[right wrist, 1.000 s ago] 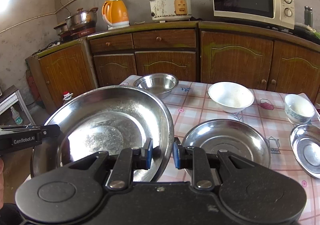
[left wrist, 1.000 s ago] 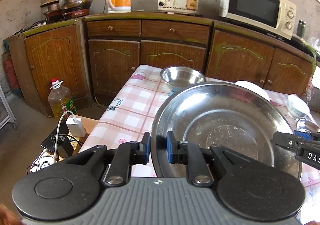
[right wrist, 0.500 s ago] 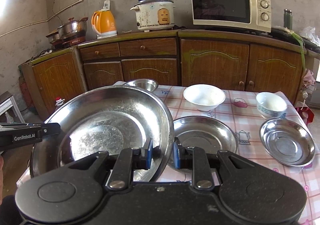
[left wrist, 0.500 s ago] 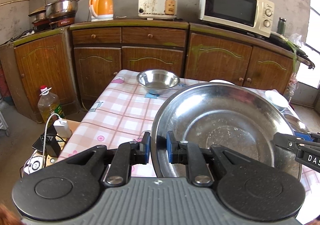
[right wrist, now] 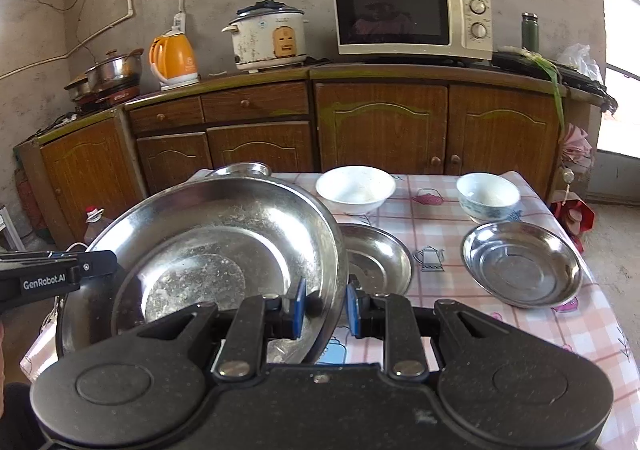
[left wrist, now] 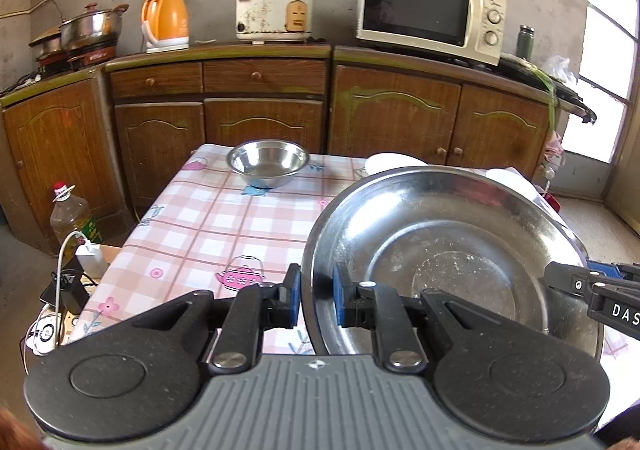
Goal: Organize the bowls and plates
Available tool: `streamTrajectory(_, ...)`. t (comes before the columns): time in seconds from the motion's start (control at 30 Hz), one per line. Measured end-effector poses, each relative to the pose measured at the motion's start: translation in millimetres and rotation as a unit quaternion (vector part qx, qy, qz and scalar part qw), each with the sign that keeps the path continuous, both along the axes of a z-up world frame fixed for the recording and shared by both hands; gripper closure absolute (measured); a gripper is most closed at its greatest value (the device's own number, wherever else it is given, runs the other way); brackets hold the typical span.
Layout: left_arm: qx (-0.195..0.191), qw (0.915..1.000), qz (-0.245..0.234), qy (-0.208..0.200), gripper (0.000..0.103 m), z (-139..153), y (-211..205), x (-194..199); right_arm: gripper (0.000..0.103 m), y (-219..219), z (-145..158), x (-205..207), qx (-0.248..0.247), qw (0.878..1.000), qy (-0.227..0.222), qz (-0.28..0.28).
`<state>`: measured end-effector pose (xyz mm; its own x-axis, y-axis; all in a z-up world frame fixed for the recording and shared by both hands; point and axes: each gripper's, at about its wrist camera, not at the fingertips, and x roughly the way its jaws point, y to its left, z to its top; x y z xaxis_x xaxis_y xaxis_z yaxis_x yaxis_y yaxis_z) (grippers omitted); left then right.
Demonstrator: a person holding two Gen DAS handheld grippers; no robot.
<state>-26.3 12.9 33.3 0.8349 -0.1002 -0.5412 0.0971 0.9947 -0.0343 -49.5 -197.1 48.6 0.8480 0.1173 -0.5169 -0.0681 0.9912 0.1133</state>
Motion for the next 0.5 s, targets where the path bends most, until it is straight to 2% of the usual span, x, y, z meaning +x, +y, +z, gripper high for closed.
streamTrajectory(0.5,0.0,0.9989,-0.038,0.029,0.087,-22,-36,-3,0.076,-41,-21,-24,0.002,0.999,0.023,-0.044)
